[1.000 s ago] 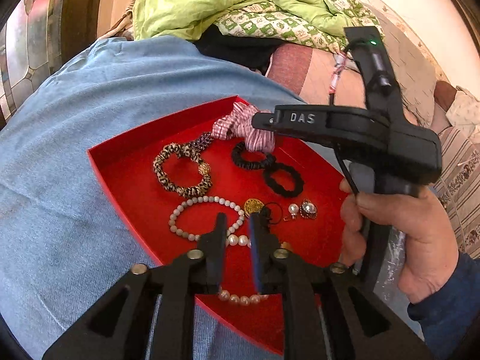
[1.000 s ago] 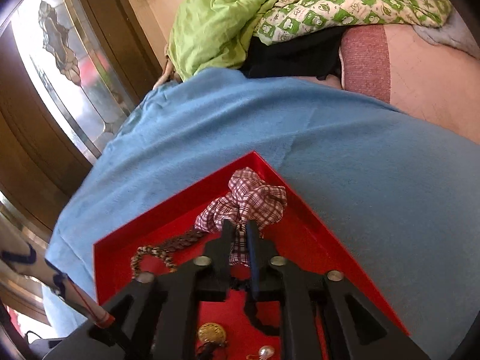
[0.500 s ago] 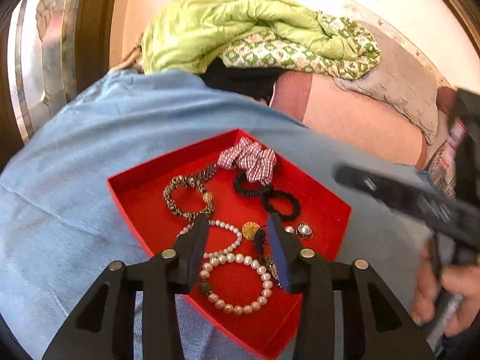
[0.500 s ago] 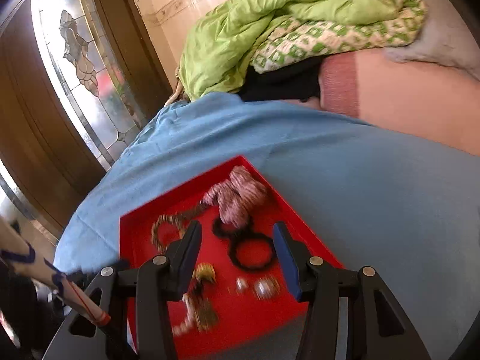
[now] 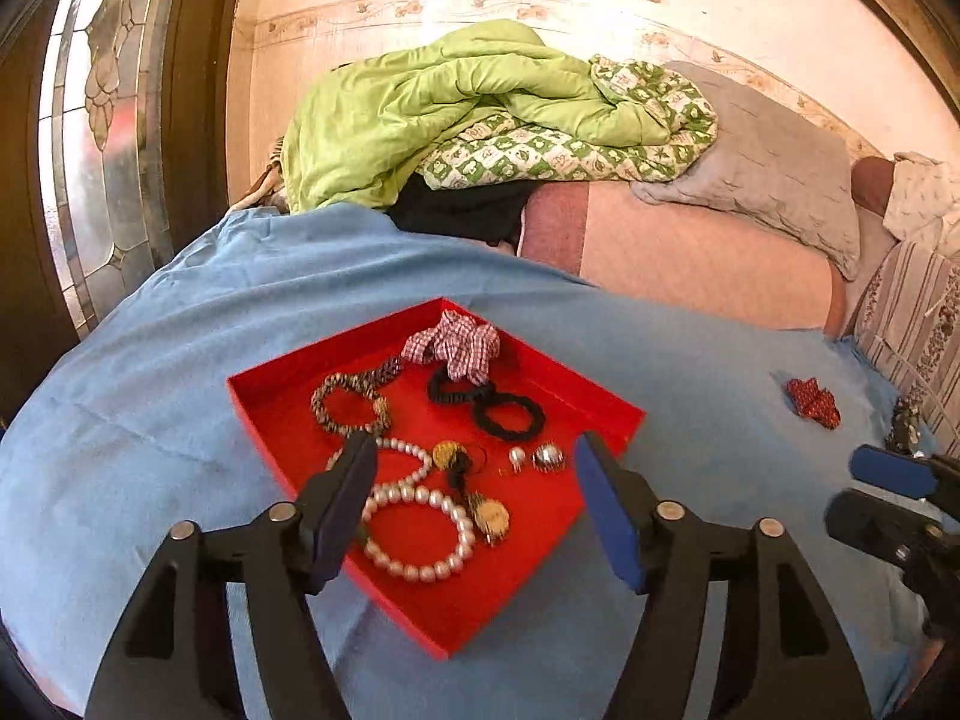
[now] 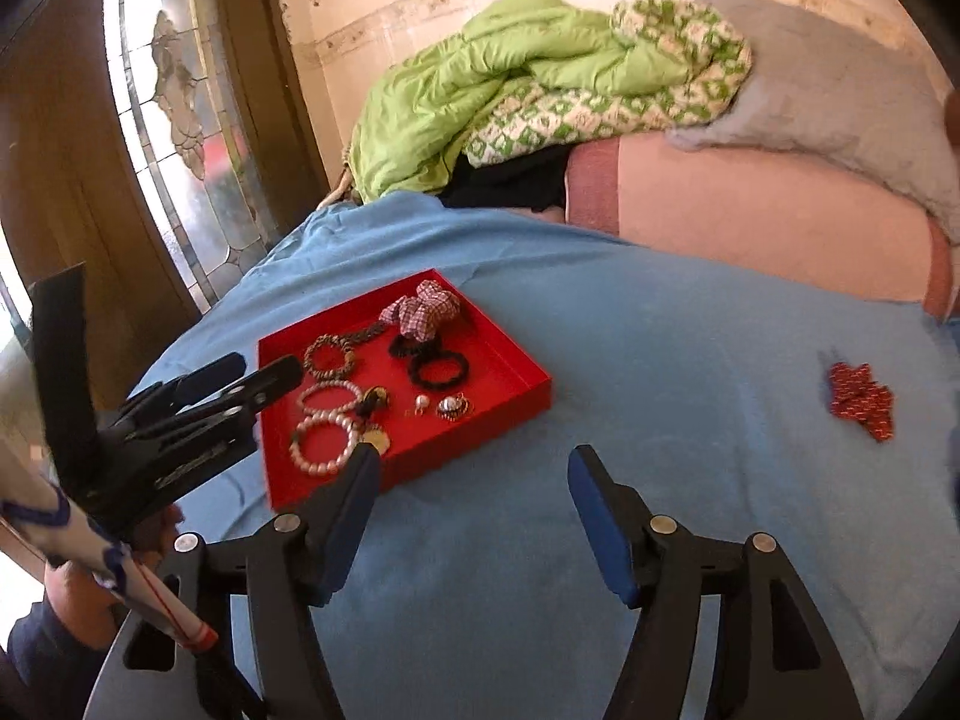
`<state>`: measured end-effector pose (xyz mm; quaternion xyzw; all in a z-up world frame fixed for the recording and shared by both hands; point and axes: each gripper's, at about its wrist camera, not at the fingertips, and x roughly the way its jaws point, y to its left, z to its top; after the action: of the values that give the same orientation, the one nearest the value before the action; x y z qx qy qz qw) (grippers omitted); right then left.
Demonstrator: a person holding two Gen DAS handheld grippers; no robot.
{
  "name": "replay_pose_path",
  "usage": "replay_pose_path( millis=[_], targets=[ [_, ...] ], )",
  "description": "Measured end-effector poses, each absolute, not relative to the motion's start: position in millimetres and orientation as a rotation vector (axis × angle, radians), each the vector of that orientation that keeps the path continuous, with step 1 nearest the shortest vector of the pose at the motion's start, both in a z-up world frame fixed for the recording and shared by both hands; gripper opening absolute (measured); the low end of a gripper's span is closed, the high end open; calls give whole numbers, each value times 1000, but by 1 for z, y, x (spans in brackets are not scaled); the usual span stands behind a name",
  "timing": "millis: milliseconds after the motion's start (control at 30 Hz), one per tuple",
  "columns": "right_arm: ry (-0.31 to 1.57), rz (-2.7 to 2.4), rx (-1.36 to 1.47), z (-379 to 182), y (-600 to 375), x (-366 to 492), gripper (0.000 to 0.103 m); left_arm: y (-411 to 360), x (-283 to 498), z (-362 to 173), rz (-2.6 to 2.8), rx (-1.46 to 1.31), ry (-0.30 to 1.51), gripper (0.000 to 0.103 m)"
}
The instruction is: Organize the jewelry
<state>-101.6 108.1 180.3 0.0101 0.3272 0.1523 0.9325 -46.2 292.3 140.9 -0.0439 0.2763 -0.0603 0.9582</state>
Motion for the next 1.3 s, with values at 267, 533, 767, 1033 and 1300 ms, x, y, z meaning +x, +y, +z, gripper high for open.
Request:
replay_pose_path(
  millis=[267,533,767,1033,1300],
  targets=[
    [658,317,-18,177,106,-154,76,303,-62,115,-62,-93,650,76],
    [598,224,-241,163,115,-204,82,311,-124,129,-36,-139,559,89],
    [550,156,-363,140,119,-239,90,305,-179,144,39,-101,489,99],
    [505,146,-419,131,119,-256,93,300,-211,159,157,-14,547,99],
    [491,109,-394,135,107,-252,94,282,-220,173,238,115,576,99]
  ],
)
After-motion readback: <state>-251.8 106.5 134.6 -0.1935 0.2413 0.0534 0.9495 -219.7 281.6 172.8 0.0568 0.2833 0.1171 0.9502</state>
